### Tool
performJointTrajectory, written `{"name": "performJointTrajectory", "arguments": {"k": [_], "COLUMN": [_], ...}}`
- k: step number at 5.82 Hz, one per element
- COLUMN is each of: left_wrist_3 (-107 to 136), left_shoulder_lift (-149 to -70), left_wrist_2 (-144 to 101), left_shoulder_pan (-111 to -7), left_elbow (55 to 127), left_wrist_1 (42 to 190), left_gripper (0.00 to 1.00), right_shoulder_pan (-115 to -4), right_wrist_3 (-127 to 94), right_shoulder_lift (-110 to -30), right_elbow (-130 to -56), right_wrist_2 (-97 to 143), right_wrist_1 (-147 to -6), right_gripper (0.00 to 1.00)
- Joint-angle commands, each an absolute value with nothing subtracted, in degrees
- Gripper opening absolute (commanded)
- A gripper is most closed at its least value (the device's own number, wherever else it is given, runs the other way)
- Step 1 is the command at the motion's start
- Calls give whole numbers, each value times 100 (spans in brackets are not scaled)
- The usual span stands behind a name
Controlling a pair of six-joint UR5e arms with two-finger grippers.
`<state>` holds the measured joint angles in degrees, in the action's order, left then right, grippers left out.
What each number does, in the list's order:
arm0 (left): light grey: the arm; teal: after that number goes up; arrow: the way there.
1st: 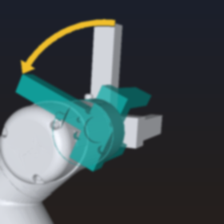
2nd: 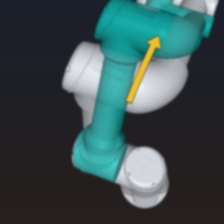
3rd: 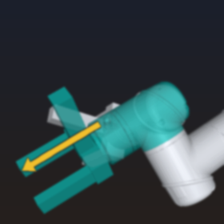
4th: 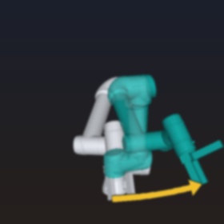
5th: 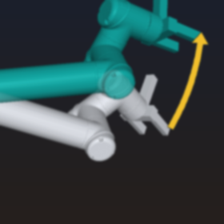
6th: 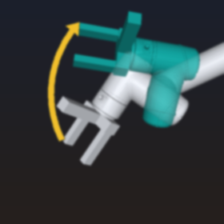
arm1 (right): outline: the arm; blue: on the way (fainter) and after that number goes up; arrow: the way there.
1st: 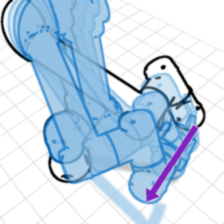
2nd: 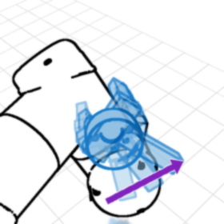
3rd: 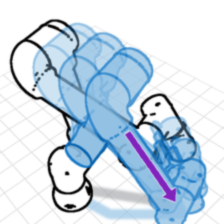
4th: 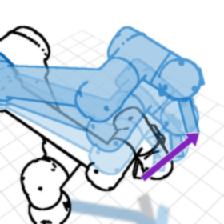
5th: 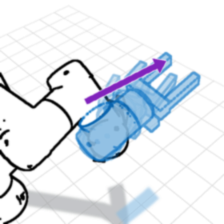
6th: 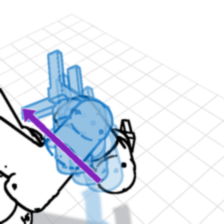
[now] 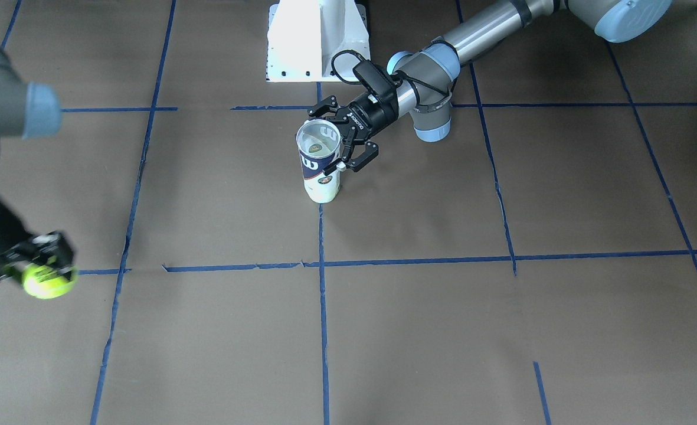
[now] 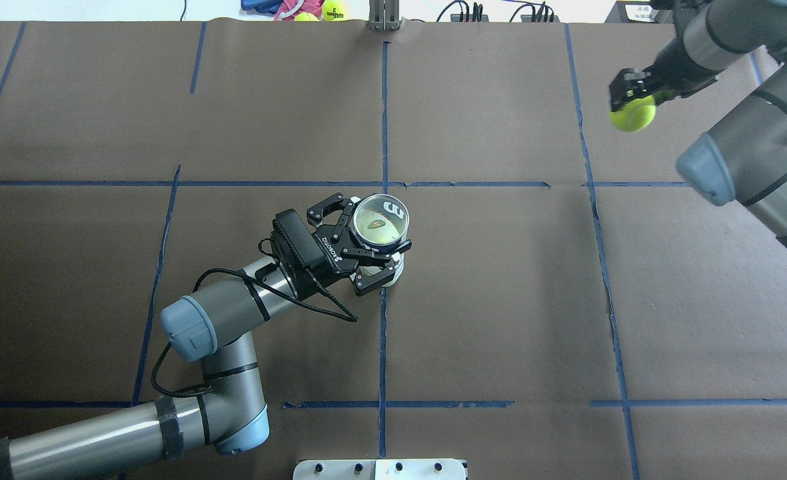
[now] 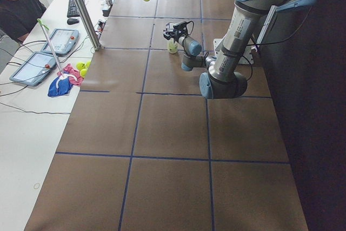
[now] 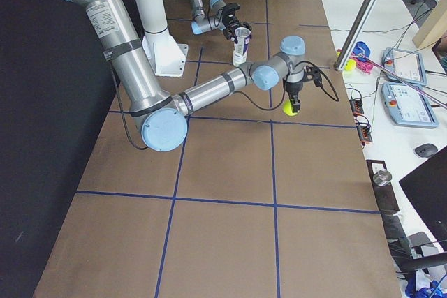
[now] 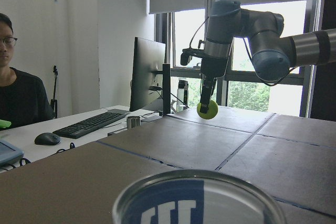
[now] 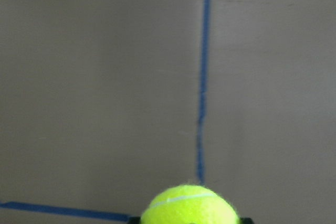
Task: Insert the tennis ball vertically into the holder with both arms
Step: 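Carry the second ball with the right gripper over the can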
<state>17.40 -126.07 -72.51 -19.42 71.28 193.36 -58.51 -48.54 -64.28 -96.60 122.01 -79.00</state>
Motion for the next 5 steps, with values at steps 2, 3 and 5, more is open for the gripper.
{"name": "performJointTrajectory", "arguments": {"k": [2,3,5], "left_wrist_3": [1740,1740,1740], "left_shoulder_lift": [-12586,-12586,-12586], "left_wrist_2": [-7251,-7260,-7260], "left_shoulder_pan": [-1934,-1934,-1934], "left_elbow": [7128,7128,7128], "left_wrist_1": [19336,19327,19327], "left_gripper": [92,92,92], "right_shoulder_pan": [-4731,-4424,-3773], "right_wrist_3": [-7955,-8433,-8665], "right_shoulder_lift": [-5814,-5522,-5248], "right_elbow": [-11160,-11162,-11101], "right_wrist_2": [12402,12297,11684], "right_wrist_1": [-7980,-7980,-7972], "right_gripper": [0,0,1]}}
